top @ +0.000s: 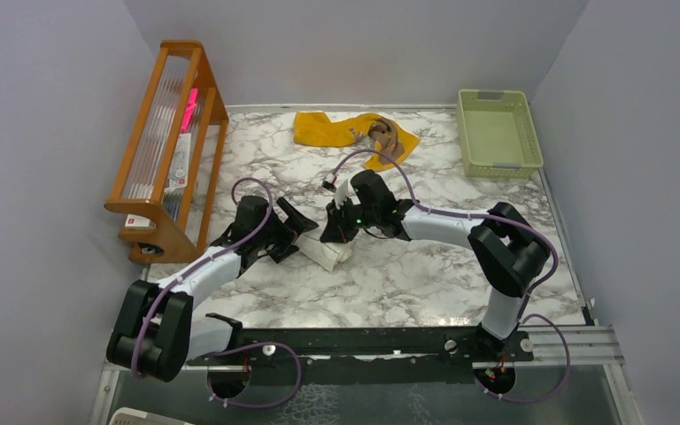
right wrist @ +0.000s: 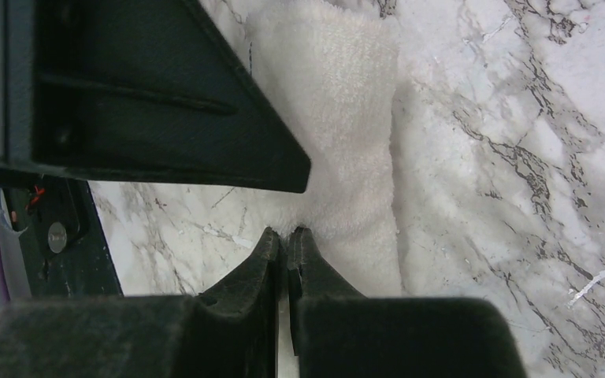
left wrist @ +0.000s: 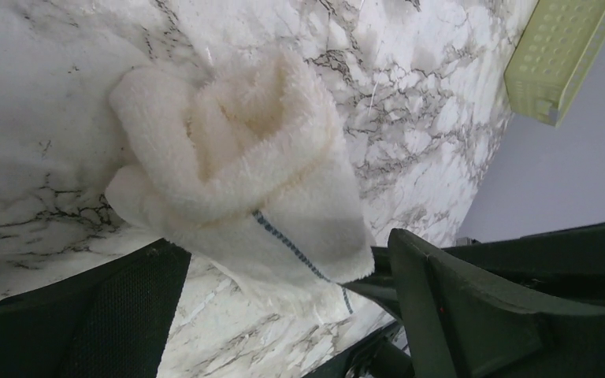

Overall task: Roll the towels
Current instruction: Pick up the towel at the center of the board.

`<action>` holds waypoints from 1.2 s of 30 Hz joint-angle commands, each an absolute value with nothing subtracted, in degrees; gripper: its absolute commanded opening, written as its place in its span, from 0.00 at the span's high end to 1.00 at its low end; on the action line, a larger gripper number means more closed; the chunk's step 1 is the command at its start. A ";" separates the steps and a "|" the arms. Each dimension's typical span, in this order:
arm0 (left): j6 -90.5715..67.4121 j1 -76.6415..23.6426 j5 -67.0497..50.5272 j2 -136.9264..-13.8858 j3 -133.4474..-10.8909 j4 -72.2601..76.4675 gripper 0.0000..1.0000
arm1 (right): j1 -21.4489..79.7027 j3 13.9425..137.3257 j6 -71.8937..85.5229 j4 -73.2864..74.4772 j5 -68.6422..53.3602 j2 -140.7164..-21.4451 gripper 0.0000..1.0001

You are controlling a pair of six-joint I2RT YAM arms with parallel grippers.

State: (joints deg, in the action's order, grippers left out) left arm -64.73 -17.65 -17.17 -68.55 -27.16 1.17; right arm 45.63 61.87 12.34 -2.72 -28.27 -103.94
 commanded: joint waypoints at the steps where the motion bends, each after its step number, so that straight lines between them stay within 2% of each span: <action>1: -69.72 -18.43 -14.42 -72.31 -26.75 7.93 0.01 | 45.36 63.78 11.08 -2.38 -31.55 -103.59 0.99; 7: -71.65 -18.53 -10.36 -73.01 -25.23 10.51 0.01 | 45.43 63.85 10.78 -2.58 -33.59 -103.00 0.99; 12: -73.18 -18.63 -8.56 -74.54 -24.94 13.09 0.11 | 45.42 63.44 10.61 -2.61 -34.32 -102.55 0.99; 14: -73.30 -18.72 -8.31 -75.65 -24.99 14.23 0.17 | 45.43 63.40 10.45 -2.66 -35.32 -102.53 0.99; 19: -71.82 -18.96 -8.57 -79.07 -26.27 17.03 0.44 | 45.43 64.22 9.97 -2.07 -38.67 -103.25 0.99; 20: -70.91 -19.05 -8.75 -79.71 -26.88 17.39 0.48 | 45.44 64.22 9.78 -2.03 -38.70 -103.28 0.93; 22: -68.14 -19.11 -8.96 -80.59 -28.24 17.64 0.55 | 45.38 64.20 9.29 -1.71 -37.82 -102.74 0.67; 23: -66.16 -19.11 -8.69 -80.63 -28.86 17.36 0.57 | 45.39 64.01 8.63 -1.66 -36.93 -101.99 0.57; 24: -64.20 -19.15 -7.94 -80.08 -29.54 16.40 0.57 | 45.43 63.42 8.01 -1.93 -35.82 -100.69 0.42; 25: -62.21 -19.16 -6.78 -79.19 -30.21 15.16 0.57 | 45.43 62.49 7.34 -2.63 -34.54 -98.95 0.20; 26: -59.75 -19.12 -5.79 -78.21 -31.09 13.80 0.57 | 45.42 61.60 6.55 -3.39 -33.00 -96.69 0.13; 30: -49.52 -17.79 -9.66 -74.56 -35.17 11.10 0.54 | 45.31 56.26 5.18 -6.94 -22.20 -86.11 0.11; 31: -47.18 -17.23 -12.45 -74.01 -36.28 11.20 0.53 | 45.05 53.84 5.88 -9.46 -19.07 -82.99 0.03; 33: -42.79 -15.96 -19.61 -73.22 -38.41 12.04 0.52 | 43.27 48.14 9.86 -15.41 -14.53 -78.01 0.00; 35: -38.38 -15.07 -26.83 -73.00 -40.90 11.84 0.51 | 39.18 45.81 15.51 -16.92 -17.43 -75.42 0.00; 36: -36.38 -14.77 -30.26 -72.96 -42.18 11.52 0.51 | 36.62 46.97 16.81 -14.83 -23.61 -75.42 0.00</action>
State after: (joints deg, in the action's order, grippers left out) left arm -49.36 -16.43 -14.48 -74.87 -36.71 11.05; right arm 43.31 49.30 9.37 -10.48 -22.57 -77.69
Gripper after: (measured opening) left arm 0.482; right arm 0.998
